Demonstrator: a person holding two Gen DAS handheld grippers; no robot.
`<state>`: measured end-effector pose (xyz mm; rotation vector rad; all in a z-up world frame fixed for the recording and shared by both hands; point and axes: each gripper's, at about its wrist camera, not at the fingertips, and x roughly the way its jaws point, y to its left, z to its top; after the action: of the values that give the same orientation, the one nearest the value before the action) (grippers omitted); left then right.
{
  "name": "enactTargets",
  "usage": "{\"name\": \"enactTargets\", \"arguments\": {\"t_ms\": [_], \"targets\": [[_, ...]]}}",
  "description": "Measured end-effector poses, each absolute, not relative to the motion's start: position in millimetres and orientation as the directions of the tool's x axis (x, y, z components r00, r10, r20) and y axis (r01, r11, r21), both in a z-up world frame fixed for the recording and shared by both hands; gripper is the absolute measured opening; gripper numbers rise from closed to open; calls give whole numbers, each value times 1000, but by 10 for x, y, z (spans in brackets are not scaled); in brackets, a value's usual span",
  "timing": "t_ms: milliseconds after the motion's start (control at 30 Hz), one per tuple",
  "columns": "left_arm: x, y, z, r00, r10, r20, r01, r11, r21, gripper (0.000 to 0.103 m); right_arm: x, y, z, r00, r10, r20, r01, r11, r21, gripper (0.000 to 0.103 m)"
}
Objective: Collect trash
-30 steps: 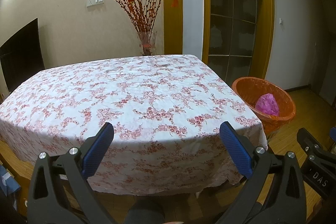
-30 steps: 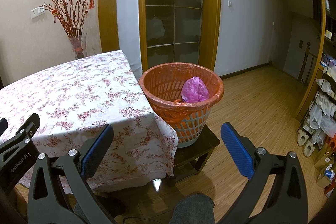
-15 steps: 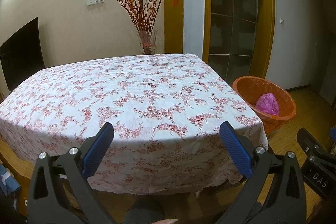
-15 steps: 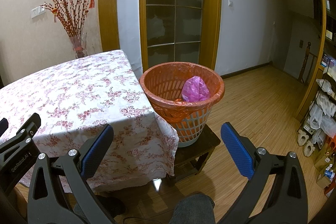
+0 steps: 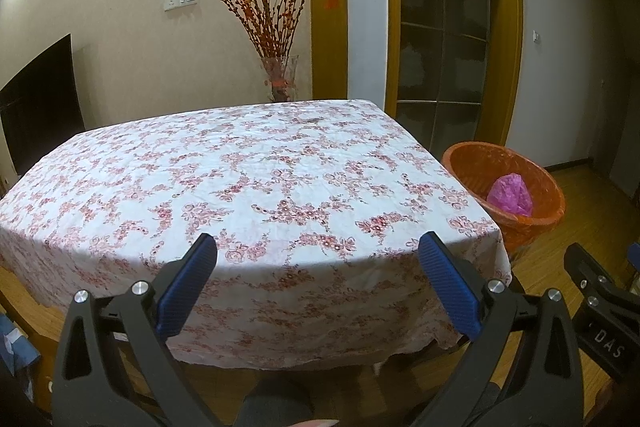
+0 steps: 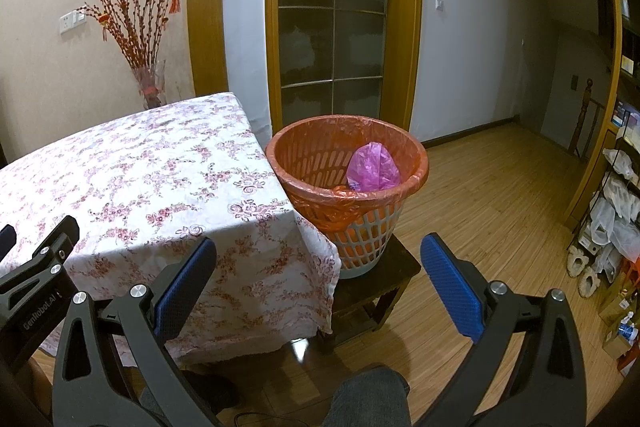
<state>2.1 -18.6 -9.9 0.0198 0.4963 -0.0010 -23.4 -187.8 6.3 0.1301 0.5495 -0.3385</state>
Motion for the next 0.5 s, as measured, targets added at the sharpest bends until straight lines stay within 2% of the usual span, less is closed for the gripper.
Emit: {"name": "enactTargets", "arguments": {"t_ms": [500], "targets": [[25,-195,-102,877,-1,-480,7,1000,11,99,-259,-1867,24,798,-277,-535,346,938,31,101]]}}
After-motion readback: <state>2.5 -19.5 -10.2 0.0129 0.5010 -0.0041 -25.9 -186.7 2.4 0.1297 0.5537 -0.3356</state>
